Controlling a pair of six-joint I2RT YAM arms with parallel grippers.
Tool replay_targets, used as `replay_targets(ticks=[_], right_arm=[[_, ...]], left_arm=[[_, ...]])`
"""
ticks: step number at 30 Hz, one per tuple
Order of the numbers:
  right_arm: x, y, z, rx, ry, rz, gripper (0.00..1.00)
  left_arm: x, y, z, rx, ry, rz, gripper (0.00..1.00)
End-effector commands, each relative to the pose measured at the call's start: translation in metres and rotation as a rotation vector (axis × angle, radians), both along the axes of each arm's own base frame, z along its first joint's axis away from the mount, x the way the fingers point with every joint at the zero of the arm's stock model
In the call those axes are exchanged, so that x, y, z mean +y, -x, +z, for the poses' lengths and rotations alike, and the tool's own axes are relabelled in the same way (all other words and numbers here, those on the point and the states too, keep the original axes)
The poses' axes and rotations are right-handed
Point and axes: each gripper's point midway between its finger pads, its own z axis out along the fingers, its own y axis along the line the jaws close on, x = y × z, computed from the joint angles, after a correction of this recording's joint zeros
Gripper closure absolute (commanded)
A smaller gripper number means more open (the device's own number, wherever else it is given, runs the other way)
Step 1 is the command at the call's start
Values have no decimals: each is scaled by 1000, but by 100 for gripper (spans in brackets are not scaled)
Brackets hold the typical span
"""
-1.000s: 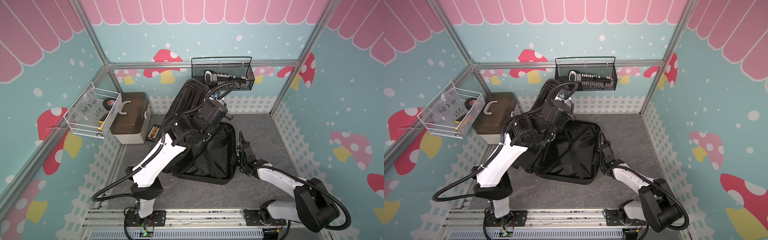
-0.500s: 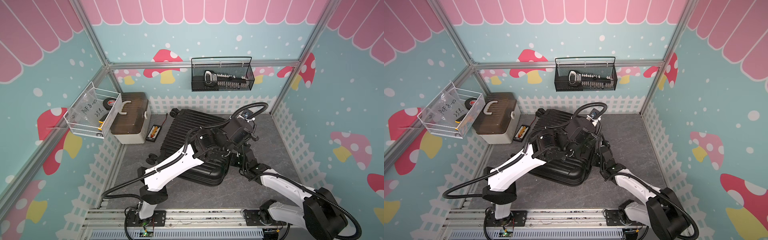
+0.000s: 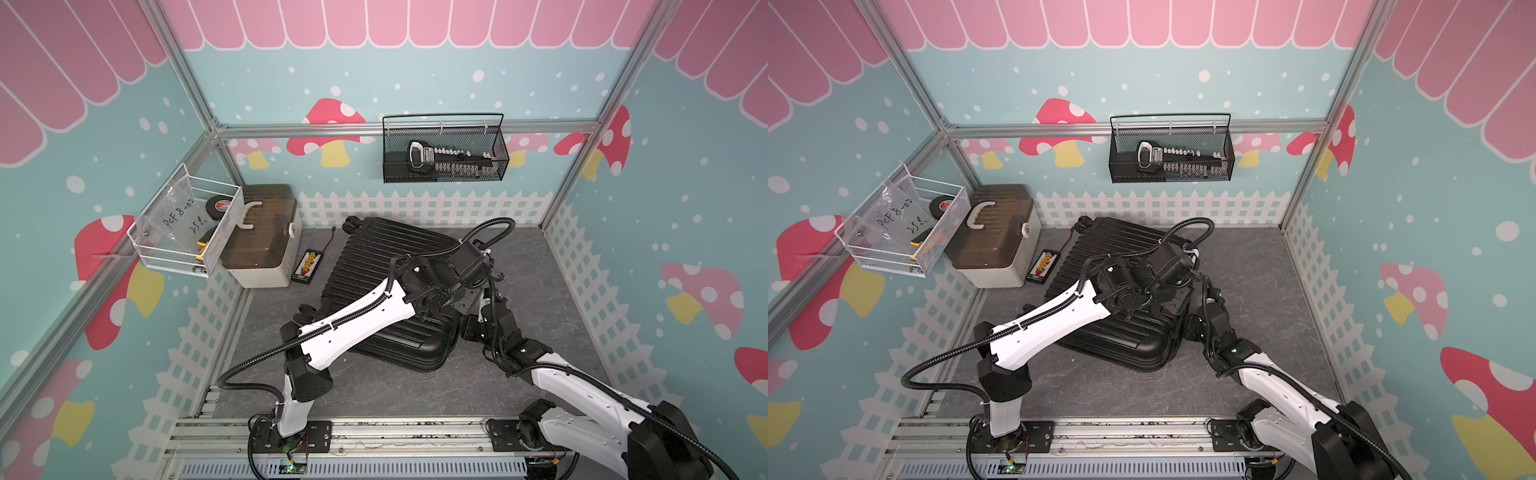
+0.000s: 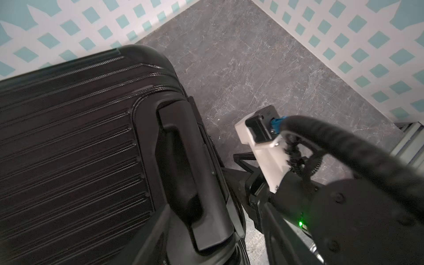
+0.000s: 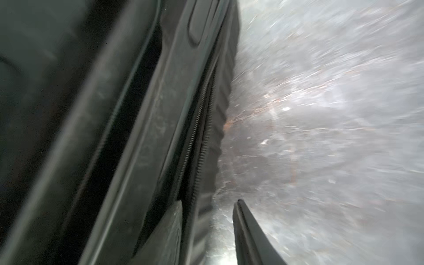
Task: Close the suitcase zippers
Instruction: Close the suitcase at the center of the board, then adjust the suitcase at the center of the board.
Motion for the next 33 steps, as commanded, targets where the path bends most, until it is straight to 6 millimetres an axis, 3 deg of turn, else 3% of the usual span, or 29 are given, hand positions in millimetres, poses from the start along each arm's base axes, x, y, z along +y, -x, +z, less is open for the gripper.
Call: replay_targets(ticks=[1,11,17,19,25,33], right_arm=[[-44,18,-16,63,158,-133,60],[-56,21,0,41,229,-143,59],[-62,15,8,42,281,-137,59],[-67,11,13,37,292,-146,59],[-98,-3,27,35,267,-209,59],[-144,-13,38,55,323,-322,57]], left_arm=[[-4,-2,-31,73,-34,29,36],[-5,-38,-77,82,-141,111,40],[2,-56,-95,47,-214,150,43],[3,-58,-101,41,-240,142,48],[-4,-50,-108,42,-283,40,71],[-37,4,-97,-1,-333,-394,74]])
